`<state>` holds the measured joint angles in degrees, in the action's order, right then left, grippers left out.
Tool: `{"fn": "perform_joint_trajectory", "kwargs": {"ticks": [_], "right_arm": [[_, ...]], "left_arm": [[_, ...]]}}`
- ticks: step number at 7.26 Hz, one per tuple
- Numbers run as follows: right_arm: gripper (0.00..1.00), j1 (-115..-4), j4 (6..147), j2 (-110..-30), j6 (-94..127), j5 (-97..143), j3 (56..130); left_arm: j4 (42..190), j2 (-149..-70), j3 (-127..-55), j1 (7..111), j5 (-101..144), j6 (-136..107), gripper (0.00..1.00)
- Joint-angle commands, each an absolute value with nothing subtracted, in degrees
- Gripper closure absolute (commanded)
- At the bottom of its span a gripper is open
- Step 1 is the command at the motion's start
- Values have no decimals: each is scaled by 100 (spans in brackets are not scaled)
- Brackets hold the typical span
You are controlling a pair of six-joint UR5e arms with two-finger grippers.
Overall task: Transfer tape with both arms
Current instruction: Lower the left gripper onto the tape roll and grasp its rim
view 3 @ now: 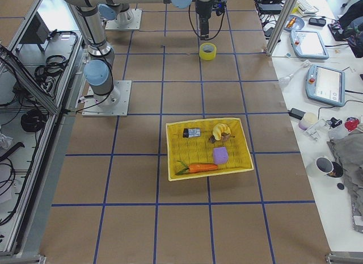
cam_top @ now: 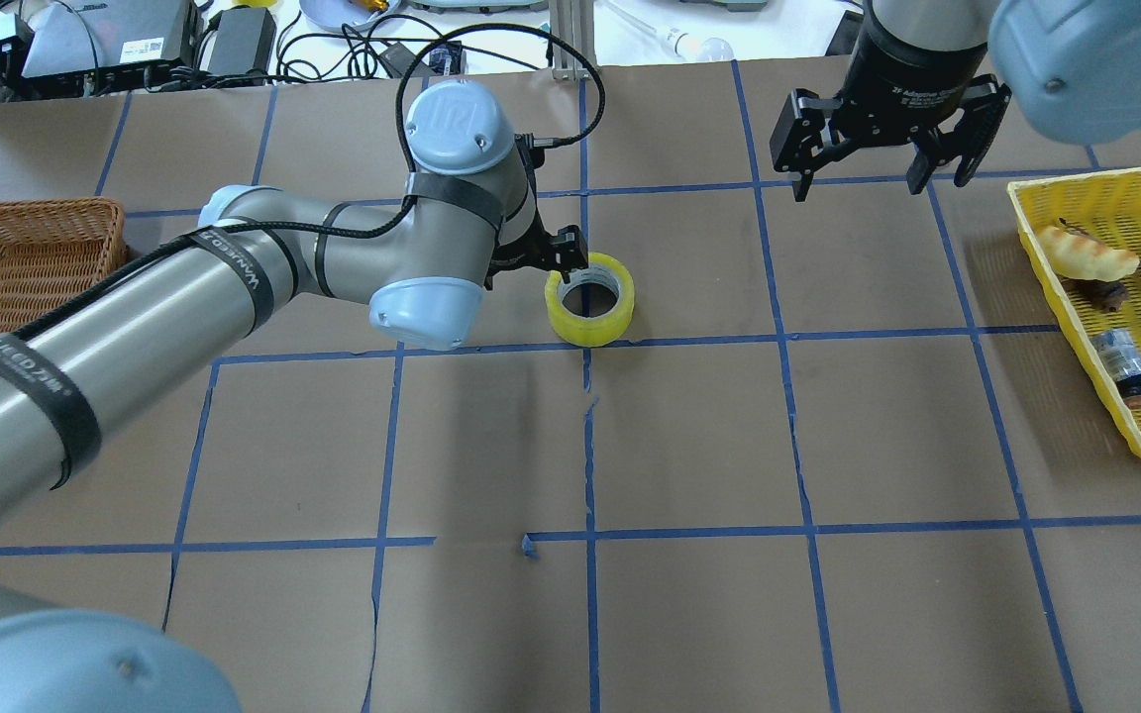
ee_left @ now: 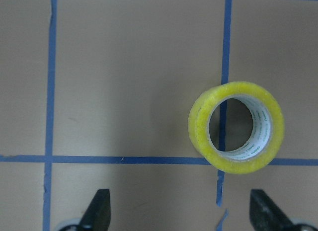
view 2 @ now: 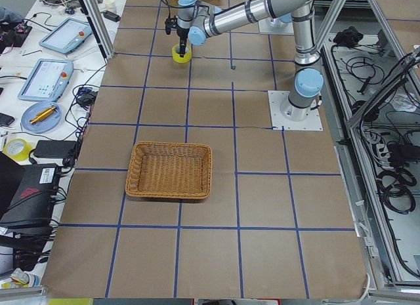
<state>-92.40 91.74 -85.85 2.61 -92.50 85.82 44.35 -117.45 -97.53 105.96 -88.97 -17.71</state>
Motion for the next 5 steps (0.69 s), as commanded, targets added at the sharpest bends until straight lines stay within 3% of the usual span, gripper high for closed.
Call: {"fn": "perform_joint_trajectory", "kwargs": {"ticks": [1, 2, 3, 5], "right_arm": [[0, -9220, 9158, -8639, 168, -9246, 8604], [0, -9211, 9150, -8640, 158, -9263, 8604], [0, -9220, 9132, -8640, -172, -9290, 8613], [0, -9194, 9114, -8631, -746, -9281, 8613]], "left_arm": [[4052, -12180, -9738, 10600, -8886, -1793, 3], [3973, -12269, -9712, 10634, -8877, -1828, 8], [3964, -12296, -9712, 10635, -8842, -1828, 34], [4034, -12287, -9721, 10635, -8430, -2361, 98]]}}
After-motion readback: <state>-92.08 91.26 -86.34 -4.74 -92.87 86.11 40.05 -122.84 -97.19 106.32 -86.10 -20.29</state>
